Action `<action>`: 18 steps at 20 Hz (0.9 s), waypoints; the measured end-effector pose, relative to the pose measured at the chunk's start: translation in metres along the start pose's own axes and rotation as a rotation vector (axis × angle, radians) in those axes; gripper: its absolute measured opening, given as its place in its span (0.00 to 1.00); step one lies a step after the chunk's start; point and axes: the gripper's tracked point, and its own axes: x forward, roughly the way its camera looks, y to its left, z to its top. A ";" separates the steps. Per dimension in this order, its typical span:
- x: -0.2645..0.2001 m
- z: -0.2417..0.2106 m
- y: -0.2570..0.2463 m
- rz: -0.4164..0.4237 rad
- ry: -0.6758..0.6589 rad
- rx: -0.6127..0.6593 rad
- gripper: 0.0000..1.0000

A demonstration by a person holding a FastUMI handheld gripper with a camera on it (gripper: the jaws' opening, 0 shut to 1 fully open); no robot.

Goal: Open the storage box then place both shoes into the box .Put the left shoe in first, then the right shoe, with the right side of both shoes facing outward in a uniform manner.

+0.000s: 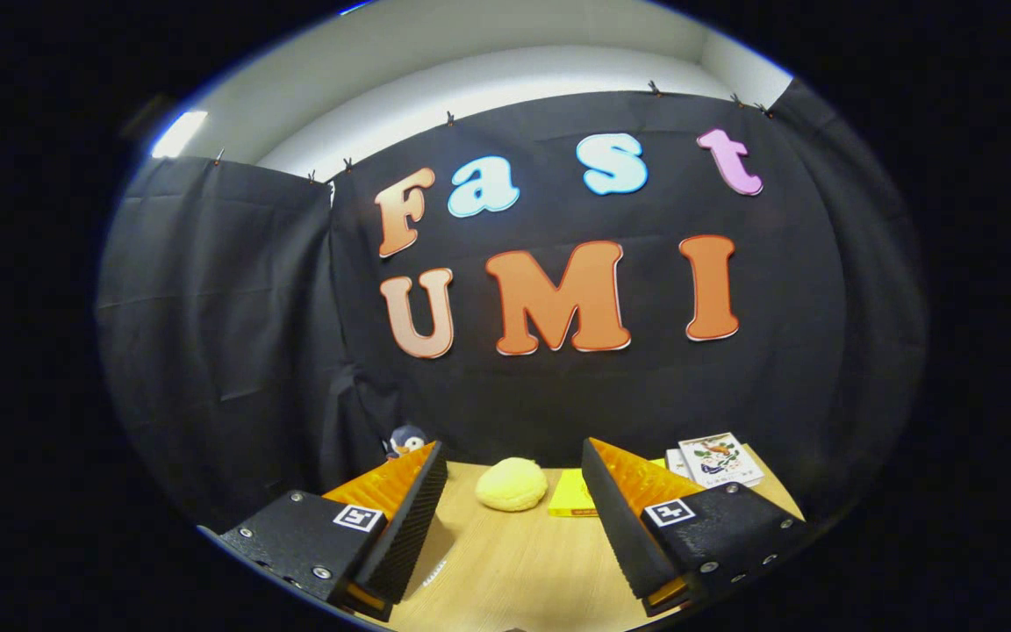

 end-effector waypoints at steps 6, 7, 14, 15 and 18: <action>-0.024 0.028 -0.051 -0.151 -0.097 -0.074 0.94; -0.026 0.030 -0.053 -0.160 -0.104 -0.074 0.94; -0.034 0.042 -0.056 -0.210 -0.155 -0.084 0.94; -0.034 0.042 -0.056 -0.211 -0.155 -0.084 0.94; -0.035 0.041 -0.051 -0.199 -0.150 -0.076 0.94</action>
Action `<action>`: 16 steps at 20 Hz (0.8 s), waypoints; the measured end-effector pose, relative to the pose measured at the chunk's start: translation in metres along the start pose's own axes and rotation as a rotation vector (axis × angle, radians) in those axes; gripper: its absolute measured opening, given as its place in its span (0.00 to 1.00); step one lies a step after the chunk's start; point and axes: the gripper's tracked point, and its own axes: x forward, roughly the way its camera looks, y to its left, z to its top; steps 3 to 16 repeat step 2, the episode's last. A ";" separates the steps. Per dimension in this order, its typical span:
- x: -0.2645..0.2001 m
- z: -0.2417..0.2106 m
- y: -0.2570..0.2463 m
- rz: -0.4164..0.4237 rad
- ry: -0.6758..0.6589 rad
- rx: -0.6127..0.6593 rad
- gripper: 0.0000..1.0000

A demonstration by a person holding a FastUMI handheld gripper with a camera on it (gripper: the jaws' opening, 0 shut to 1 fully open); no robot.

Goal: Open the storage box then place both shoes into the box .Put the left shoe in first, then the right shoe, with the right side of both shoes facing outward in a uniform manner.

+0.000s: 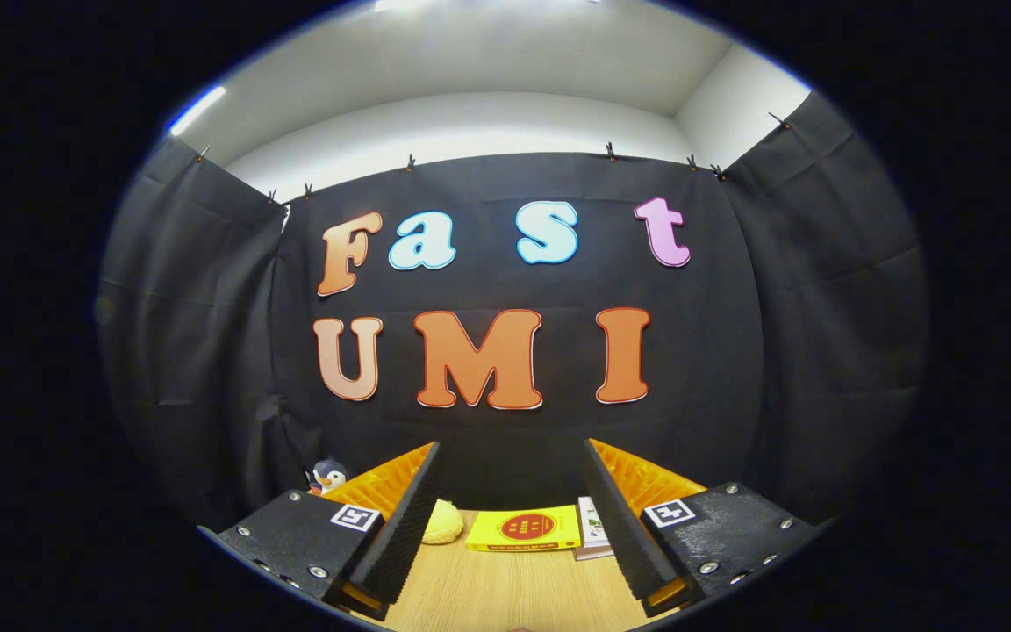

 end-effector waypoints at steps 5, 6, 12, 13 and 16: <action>-0.001 0.003 0.002 0.012 -0.011 0.005 0.94; -0.001 0.003 0.002 0.012 -0.011 0.005 0.94; -0.001 0.003 0.002 0.012 -0.011 0.005 0.94; -0.001 0.003 0.002 0.012 -0.011 0.005 0.94; -0.001 0.003 0.002 0.012 -0.011 0.005 0.94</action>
